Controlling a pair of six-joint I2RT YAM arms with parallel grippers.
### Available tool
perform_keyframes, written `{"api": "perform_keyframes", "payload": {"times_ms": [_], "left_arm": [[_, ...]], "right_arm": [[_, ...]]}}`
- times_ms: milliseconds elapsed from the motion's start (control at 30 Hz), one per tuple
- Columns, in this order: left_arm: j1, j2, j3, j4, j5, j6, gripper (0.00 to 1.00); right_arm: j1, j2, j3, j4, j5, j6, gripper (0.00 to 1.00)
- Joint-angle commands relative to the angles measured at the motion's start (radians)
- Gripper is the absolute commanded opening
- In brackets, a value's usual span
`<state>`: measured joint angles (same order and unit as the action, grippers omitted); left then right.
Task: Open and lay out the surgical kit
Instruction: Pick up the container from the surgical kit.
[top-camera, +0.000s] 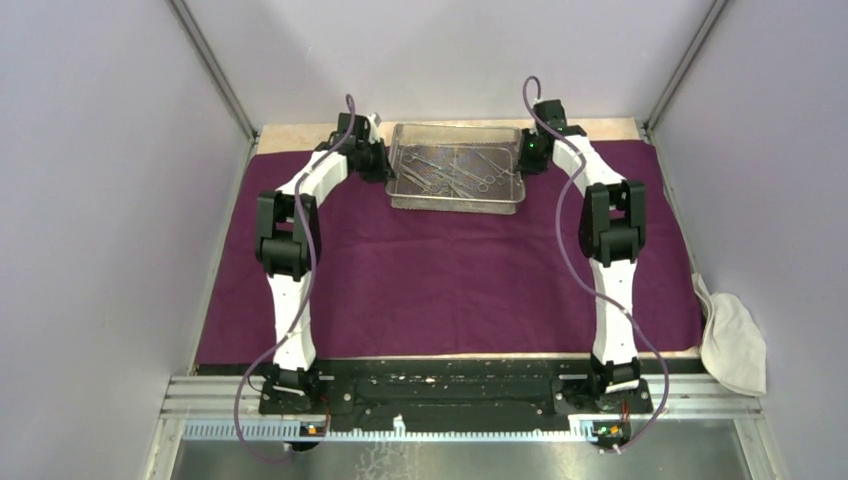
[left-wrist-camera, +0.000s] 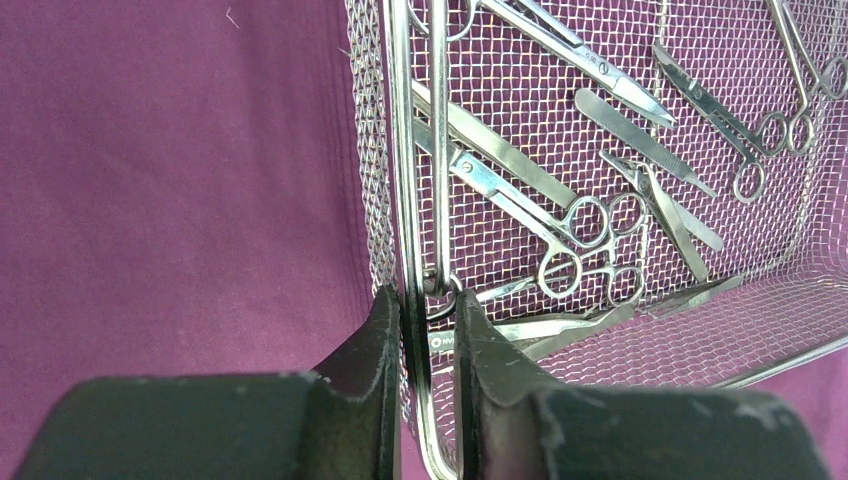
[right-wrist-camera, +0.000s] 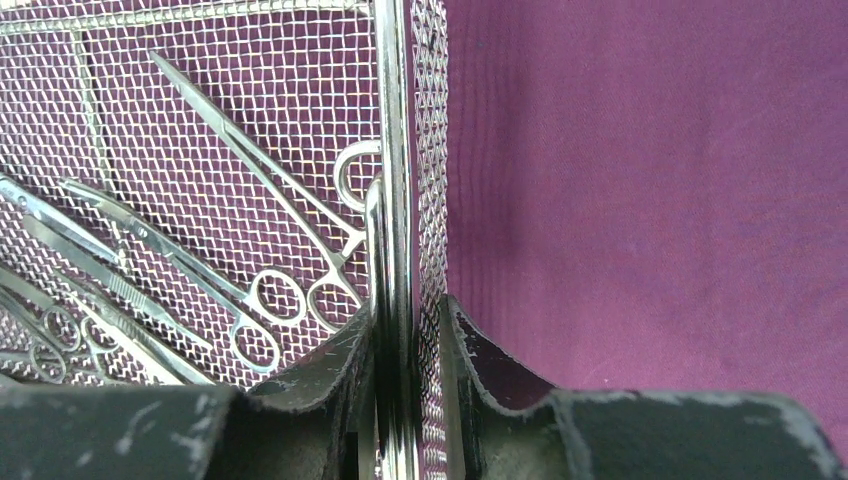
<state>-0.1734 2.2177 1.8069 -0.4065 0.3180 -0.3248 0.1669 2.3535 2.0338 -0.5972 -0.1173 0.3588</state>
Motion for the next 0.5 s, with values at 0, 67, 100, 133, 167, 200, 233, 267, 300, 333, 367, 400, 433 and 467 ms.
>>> {"api": "perform_keyframes", "payload": {"times_ms": [0,67,100,133,167,200,233,267,300,333,367,400,433,467], "left_arm": [[0.002,-0.022,0.071,-0.008,-0.009,-0.025,0.0],[0.002,-0.036,0.082,-0.02,-0.011,-0.022,0.0],[0.002,-0.046,0.084,-0.025,-0.014,-0.021,0.0],[0.002,-0.06,0.085,-0.03,-0.018,-0.02,0.0],[0.002,-0.072,0.083,-0.032,-0.024,-0.016,0.0],[0.002,-0.086,0.082,-0.037,-0.032,-0.01,0.0],[0.002,-0.098,0.079,-0.04,-0.041,-0.003,0.0],[0.003,-0.112,0.075,-0.043,-0.051,0.005,0.0],[0.004,-0.124,0.07,-0.044,-0.059,0.015,0.0],[0.005,-0.138,0.061,-0.044,-0.07,0.026,0.0],[0.006,-0.15,0.052,-0.043,-0.08,0.033,0.0],[0.009,-0.164,0.038,-0.041,-0.085,0.037,0.0],[0.015,-0.179,0.024,-0.041,-0.091,0.038,0.0],[0.022,-0.195,0.007,-0.038,-0.095,0.038,0.0]], "right_arm": [[0.042,-0.05,0.04,0.043,0.046,-0.015,0.0],[0.059,-0.081,0.021,0.067,0.07,-0.029,0.0],[0.066,-0.097,0.009,0.081,0.085,-0.034,0.0],[0.072,-0.111,-0.002,0.092,0.098,-0.035,0.0],[0.078,-0.126,-0.011,0.1,0.109,-0.035,0.0],[0.084,-0.138,-0.018,0.107,0.114,-0.03,0.0],[0.091,-0.15,-0.027,0.112,0.114,-0.027,0.0],[0.1,-0.162,-0.034,0.121,0.14,-0.026,0.0],[0.113,-0.175,-0.041,0.128,0.153,-0.026,0.0],[0.123,-0.184,-0.045,0.138,0.156,-0.024,0.0],[0.134,-0.188,-0.043,0.137,0.157,-0.02,0.0],[0.146,-0.189,-0.04,0.136,0.158,-0.014,0.0],[0.158,-0.188,-0.037,0.133,0.162,-0.01,0.0],[0.173,-0.191,-0.038,0.132,0.176,-0.011,0.0]]}}
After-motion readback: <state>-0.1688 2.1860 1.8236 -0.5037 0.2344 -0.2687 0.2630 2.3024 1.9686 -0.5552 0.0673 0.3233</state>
